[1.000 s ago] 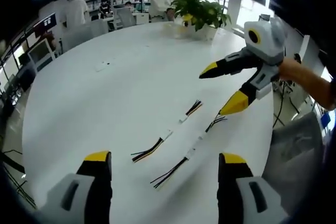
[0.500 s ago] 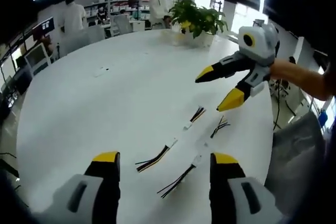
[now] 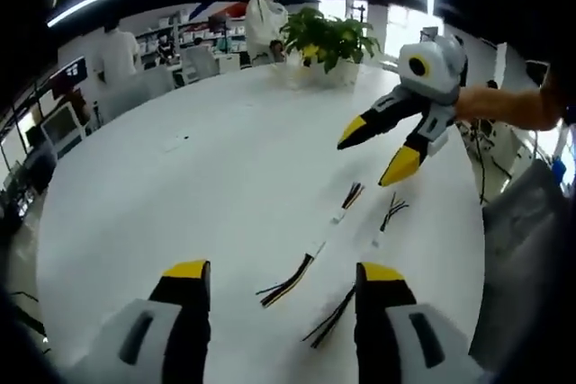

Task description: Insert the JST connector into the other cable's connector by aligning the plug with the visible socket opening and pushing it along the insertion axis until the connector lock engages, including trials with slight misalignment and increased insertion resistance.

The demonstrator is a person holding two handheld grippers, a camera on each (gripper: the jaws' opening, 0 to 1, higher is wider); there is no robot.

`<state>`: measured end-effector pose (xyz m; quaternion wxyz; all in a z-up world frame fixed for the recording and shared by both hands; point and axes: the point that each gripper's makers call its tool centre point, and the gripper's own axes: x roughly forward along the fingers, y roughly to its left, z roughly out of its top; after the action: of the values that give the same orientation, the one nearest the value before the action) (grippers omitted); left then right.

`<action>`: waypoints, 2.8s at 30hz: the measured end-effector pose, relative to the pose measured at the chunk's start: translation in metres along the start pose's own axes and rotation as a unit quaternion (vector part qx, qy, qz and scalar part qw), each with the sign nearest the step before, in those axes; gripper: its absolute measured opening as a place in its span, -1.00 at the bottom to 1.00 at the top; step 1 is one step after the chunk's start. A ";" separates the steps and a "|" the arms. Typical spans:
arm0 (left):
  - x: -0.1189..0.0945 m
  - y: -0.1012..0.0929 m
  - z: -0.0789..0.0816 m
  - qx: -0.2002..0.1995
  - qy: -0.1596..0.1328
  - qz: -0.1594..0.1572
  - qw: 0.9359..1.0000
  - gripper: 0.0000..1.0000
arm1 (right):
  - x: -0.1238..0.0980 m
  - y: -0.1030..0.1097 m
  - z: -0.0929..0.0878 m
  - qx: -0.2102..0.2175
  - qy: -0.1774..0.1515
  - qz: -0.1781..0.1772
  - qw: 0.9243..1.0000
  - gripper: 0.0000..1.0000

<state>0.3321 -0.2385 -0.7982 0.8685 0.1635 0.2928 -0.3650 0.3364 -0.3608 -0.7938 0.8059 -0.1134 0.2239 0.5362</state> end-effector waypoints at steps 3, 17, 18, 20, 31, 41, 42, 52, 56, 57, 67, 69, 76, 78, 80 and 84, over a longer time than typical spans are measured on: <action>0.000 0.002 0.001 0.022 -0.016 -0.001 1.000 0.03 | 0.003 0.004 -0.003 -0.022 0.002 0.016 1.000 -0.23; 0.016 -0.025 0.006 0.048 -0.058 -0.093 0.993 -0.18 | 0.014 0.007 -0.015 -0.018 0.002 0.044 0.999 -0.47; 0.018 -0.025 0.006 0.034 -0.055 -0.095 0.993 -0.14 | 0.015 0.008 -0.015 -0.015 -0.002 0.049 0.999 -0.46; 0.022 -0.026 0.007 0.048 -0.065 -0.093 0.992 -0.08 | 0.015 0.009 -0.014 -0.015 -0.009 0.052 0.998 -0.49; 0.031 -0.047 0.012 0.073 -0.087 -0.149 0.982 -0.19 | 0.020 0.012 -0.024 -0.031 -0.008 0.072 0.997 -0.61; 0.031 -0.050 0.011 0.084 -0.085 -0.151 0.981 -0.41 | 0.025 0.023 -0.029 -0.031 -0.019 0.086 0.996 -0.67; 0.032 -0.048 0.010 0.085 -0.080 -0.143 0.983 -0.41 | 0.026 0.023 -0.030 -0.027 -0.018 0.085 0.996 -0.66; 0.039 -0.050 0.009 0.076 -0.093 -0.157 0.980 -0.61 | 0.032 0.017 -0.030 -0.023 -0.029 0.078 0.996 -0.69; 0.044 -0.049 0.004 0.080 -0.089 -0.156 0.980 -0.61 | 0.034 0.017 -0.032 -0.029 -0.028 0.081 0.996 -0.72; 0.044 -0.049 0.004 0.082 -0.090 -0.157 0.980 -0.63 | 0.034 0.017 -0.031 -0.029 -0.029 0.081 0.996 -0.72; 0.051 -0.043 0.000 0.093 -0.093 -0.157 0.979 -0.70 | 0.039 0.016 -0.032 -0.034 -0.029 0.086 0.995 -0.74; 0.053 -0.044 -0.003 0.093 -0.090 -0.161 0.978 -0.71 | 0.040 0.017 -0.032 -0.035 -0.028 0.087 0.995 -0.74; 0.057 -0.045 -0.005 0.107 -0.094 -0.170 0.975 -0.77 | 0.042 0.016 -0.034 -0.043 -0.027 0.091 0.995 -0.78; 0.058 -0.046 -0.006 0.106 -0.093 -0.173 0.975 -0.79 | 0.041 0.015 -0.034 -0.045 -0.027 0.092 0.994 -0.79; 0.059 -0.047 -0.008 0.110 -0.090 -0.175 0.974 -0.80 | 0.041 0.015 -0.035 -0.046 -0.025 0.095 0.994 -0.79; 0.060 -0.049 -0.007 0.108 -0.093 -0.179 0.973 -0.80 | 0.040 0.015 -0.038 -0.052 -0.021 0.099 0.994 -0.80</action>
<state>0.3275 -0.3002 -0.8446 0.7896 0.1660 0.1943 -0.5579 0.3263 -0.3380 -0.8455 0.7467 -0.1209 0.1886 0.6263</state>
